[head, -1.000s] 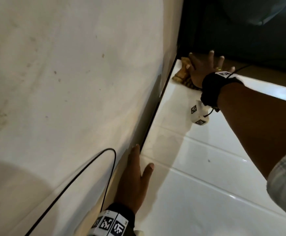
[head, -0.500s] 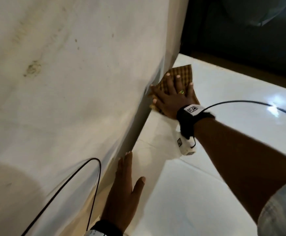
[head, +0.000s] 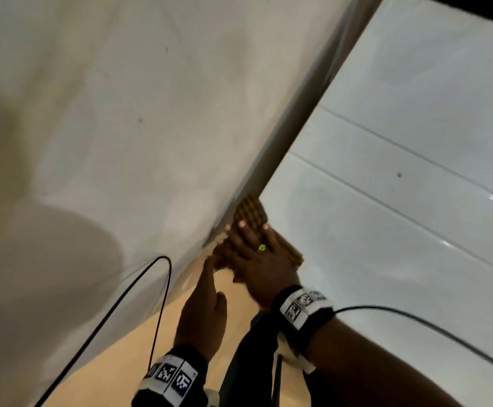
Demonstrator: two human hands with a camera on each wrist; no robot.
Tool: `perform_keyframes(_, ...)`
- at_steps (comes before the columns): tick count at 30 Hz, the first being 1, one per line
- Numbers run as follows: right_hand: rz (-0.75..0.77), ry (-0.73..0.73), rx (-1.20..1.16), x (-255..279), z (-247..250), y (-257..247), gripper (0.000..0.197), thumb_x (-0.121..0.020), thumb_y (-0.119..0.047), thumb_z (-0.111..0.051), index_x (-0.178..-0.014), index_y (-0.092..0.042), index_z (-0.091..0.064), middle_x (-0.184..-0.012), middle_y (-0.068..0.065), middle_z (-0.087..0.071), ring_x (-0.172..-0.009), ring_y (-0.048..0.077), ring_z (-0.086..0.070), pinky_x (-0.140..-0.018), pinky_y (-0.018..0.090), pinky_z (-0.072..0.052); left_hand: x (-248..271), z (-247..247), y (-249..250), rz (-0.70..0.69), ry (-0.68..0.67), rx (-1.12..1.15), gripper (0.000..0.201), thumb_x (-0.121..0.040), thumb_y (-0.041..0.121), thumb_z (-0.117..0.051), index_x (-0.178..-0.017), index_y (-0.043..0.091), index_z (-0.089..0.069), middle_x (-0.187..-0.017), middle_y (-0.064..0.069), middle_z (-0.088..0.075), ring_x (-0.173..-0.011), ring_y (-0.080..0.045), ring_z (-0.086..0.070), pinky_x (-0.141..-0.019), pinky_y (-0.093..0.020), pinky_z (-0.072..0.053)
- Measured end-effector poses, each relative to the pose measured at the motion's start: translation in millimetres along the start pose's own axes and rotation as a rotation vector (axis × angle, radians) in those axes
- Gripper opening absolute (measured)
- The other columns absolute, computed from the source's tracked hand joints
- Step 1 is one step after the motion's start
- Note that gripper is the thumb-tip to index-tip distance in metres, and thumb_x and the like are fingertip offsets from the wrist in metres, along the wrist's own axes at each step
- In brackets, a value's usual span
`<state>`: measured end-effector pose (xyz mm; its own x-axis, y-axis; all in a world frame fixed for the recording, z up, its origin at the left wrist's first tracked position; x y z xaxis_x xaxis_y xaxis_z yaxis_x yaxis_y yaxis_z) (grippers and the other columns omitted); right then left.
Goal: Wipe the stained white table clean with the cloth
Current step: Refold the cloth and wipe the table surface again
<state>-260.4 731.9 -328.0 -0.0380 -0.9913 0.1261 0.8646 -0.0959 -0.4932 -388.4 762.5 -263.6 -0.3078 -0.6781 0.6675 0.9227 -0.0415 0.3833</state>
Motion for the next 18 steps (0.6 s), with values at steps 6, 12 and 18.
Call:
perform_keyframes(6, 0.155, -0.253, -0.187, 60, -56, -70, 0.036, -0.095, -0.018, -0.045, -0.120, -0.023, -0.070, -0.157, 0.009, -0.044, -0.148, 0.032, -0.035, -0.113, 0.061, -0.039, 17, 2, -44, 0.264, -0.020, 0.325, 0.055, -0.105, 0.016, -0.042, -0.155, 0.035, -0.027, -0.158, 0.008, -0.038, -0.134, -0.014, -0.044, -0.106, -0.032, -0.036)
perform_keyframes(12, -0.071, -0.533, -0.670, 129, -34, -97, 0.045, -0.107, -0.020, -0.043, -0.152, -0.023, -0.043, -0.166, 0.007, -0.029, -0.152, 0.023, -0.029, -0.122, 0.039, -0.026, 65, 15, -61, 0.094, -0.194, 0.076, 0.049, -0.106, 0.027, -0.045, -0.149, 0.045, -0.030, -0.161, 0.013, -0.033, -0.149, -0.009, -0.028, -0.121, -0.033, -0.026)
perform_keyframes(18, -0.374, -0.455, -1.043, 195, 75, -105, 0.027, -0.107, -0.044, -0.035, -0.126, -0.058, -0.047, -0.123, -0.011, -0.065, -0.111, 0.007, -0.062, -0.102, 0.032, -0.050, 135, 44, -17, -0.100, -0.437, -0.041, 0.076, -0.096, 0.004, -0.055, -0.143, 0.058, -0.030, -0.151, 0.035, -0.026, -0.151, 0.001, -0.009, -0.117, -0.020, -0.020)
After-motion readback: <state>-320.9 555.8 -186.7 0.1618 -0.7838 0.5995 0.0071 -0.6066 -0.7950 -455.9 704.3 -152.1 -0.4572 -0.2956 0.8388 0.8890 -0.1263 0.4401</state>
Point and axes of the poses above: each hand's wrist, its own x-axis away from the middle knuckle, its own z-axis out of the back of the hand, y = z × x, the point moved 4 cm from there along -x, towards the middle knuckle
